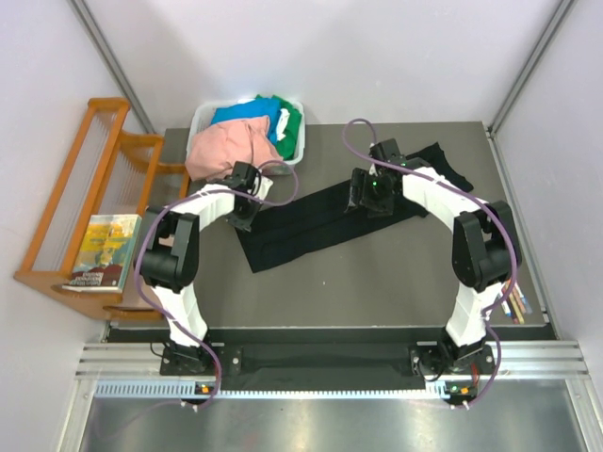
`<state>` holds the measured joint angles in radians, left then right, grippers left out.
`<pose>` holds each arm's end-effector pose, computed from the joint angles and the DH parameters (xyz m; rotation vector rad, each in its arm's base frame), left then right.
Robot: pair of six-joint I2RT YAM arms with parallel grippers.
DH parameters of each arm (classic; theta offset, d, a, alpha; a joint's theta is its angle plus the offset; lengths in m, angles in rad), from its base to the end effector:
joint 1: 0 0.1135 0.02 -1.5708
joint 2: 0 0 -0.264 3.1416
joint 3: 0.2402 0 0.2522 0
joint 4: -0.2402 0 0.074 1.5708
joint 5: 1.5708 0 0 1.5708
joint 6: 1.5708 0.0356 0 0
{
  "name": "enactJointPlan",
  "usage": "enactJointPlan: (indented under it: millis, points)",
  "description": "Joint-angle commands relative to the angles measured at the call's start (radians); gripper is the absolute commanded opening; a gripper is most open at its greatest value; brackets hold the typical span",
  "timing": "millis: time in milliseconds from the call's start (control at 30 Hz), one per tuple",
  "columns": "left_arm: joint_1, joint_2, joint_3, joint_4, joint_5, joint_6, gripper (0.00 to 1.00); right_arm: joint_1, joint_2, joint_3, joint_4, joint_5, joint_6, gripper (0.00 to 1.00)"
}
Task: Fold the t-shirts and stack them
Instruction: Fold the tshirt
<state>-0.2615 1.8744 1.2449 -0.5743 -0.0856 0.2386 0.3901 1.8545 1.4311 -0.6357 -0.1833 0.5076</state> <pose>0.3597 -0.0931 0.1675 0.6645 2.6908 0.1128 0.3631 0.1563 0.2260 0.0941 2.7087 0.5319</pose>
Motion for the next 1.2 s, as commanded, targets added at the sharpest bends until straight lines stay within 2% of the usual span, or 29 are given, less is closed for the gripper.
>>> enactJointPlan:
  millis: [0,200,433,533,800,1067,1167]
  points:
    - [0.004,-0.004,-0.056,0.008,0.014,0.013,0.11,0.001,-0.025,0.014,0.022,-0.01,0.003,0.72]
    - [-0.01,-0.049,-0.108,-0.016,0.076,0.019,0.06,-0.005,-0.02,0.012,0.022,-0.008,0.005,0.72]
    - [-0.068,-0.098,-0.171,-0.039,0.076,0.041,0.05,-0.02,-0.031,-0.014,0.027,-0.012,0.017,0.72]
    - [-0.087,-0.112,-0.188,-0.058,0.081,0.053,0.05,-0.051,-0.032,-0.034,0.037,-0.012,0.028,0.72]
    - [-0.148,-0.153,-0.194,-0.134,0.135,0.103,0.05,-0.229,-0.043,-0.049,0.054,-0.056,0.075,0.72]
    - [-0.177,-0.152,-0.196,-0.16,0.155,0.12,0.06,-0.344,0.012,0.051,0.005,0.172,0.083,0.72]
    - [-0.179,-0.152,-0.191,-0.164,0.153,0.122,0.06,-0.365,0.063,0.072,0.028,0.204,0.098,0.72]
